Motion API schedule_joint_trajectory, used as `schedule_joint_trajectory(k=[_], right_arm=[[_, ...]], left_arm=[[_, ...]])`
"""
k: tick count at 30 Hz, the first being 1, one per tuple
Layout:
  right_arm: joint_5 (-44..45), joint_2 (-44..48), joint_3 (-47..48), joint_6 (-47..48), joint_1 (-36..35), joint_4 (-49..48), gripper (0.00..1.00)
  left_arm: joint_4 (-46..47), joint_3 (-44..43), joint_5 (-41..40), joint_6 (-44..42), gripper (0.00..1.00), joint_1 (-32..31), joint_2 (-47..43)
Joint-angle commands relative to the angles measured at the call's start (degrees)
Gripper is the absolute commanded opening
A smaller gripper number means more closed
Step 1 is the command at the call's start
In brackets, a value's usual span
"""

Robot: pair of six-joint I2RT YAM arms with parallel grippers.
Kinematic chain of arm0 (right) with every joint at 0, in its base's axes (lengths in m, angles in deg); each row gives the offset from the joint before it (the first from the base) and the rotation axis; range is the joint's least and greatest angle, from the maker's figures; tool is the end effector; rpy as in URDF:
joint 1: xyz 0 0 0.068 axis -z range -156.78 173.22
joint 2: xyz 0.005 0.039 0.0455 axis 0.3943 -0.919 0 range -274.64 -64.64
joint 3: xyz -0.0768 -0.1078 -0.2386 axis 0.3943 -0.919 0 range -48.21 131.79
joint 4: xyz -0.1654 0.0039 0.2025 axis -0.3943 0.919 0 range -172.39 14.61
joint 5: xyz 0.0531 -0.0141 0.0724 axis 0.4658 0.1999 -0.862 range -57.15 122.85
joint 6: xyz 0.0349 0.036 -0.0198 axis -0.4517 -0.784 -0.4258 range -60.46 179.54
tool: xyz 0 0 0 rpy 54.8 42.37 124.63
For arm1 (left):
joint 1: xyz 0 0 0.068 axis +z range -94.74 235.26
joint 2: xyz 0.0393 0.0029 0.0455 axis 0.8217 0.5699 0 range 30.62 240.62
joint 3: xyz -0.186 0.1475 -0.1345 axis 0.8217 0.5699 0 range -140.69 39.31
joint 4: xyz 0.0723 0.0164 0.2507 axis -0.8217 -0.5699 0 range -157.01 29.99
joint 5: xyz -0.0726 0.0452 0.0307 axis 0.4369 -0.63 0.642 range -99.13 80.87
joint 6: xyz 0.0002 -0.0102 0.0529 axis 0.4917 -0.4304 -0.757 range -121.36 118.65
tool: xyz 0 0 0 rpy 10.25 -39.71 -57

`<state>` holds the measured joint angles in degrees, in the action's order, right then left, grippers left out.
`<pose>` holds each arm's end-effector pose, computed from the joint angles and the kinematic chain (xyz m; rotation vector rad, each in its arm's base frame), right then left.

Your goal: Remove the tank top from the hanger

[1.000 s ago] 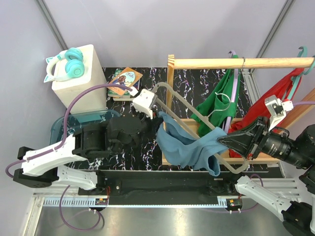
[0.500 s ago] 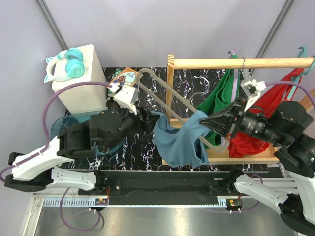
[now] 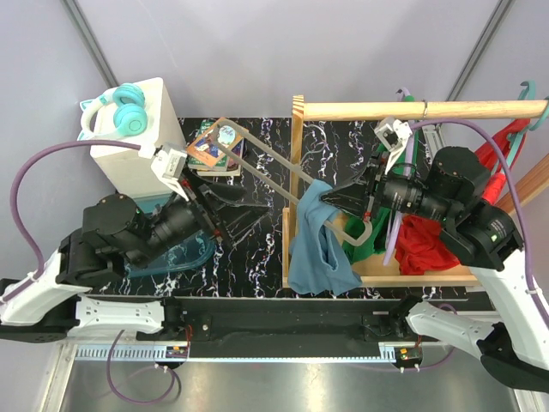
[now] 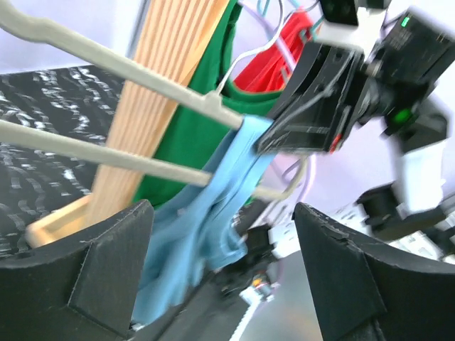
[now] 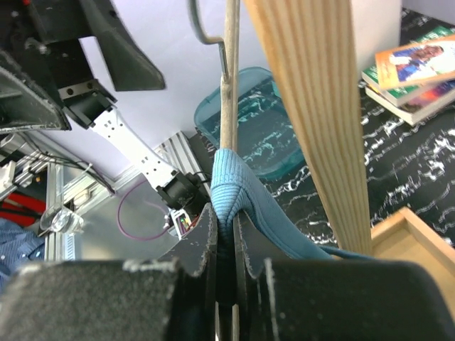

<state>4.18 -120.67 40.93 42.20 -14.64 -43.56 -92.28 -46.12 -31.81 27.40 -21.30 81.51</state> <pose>0.1076 0.1053 0.5061 -0.7075 1.6447 1.1263 0.0431 -0.1212 0.5109 0.3467 1.6152 -1.1409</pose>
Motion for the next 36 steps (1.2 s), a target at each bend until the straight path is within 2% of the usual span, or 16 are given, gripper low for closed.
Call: schedule_joint_trajectory(k=[1, 7, 13, 16, 25, 30, 33, 36], right_arm=[[-4.7, 1.4, -1.9, 1.4, -0.3, -10.4, 0.0], [-7.0, 2.2, -5.7, 1.7, -0.3, -13.8, 0.0], [-7.8, 3.9, -8.1, 2.1, -0.4, -15.7, 0.0], [-8.2, 4.4, -9.0, 2.2, -0.4, -15.9, 0.0], [-9.2, 6.3, -11.1, 1.8, -0.3, -16.5, 0.0], [-11.3, 7.8, -11.8, 1.0, -0.3, -16.5, 0.0], [-11.9, 8.8, -12.1, 0.6, -0.4, -16.3, 0.0], [-11.2, 9.4, -12.7, 0.5, -0.3, -16.2, 0.0]], left_arm=[[8.0, -1.0, -2.1, 8.6, 0.85, 0.1, 3.5], [13.4, 0.9, -11.1, 15.3, 0.8, 0.1, 4.9], [15.0, 3.0, -19.7, 17.3, 0.74, 0.2, 4.8], [17.8, 6.9, -22.7, 18.3, 0.7, 0.3, 3.5], [20.8, 7.8, -22.9, 15.1, 0.53, 1.2, 4.8], [24.0, 7.2, -19.0, 11.8, 0.41, 1.5, 6.7], [26.6, 6.9, -15.6, 9.5, 0.39, 1.5, 7.6], [30.9, 9.1, -13.2, 7.9, 0.28, 1.6, 7.3]])
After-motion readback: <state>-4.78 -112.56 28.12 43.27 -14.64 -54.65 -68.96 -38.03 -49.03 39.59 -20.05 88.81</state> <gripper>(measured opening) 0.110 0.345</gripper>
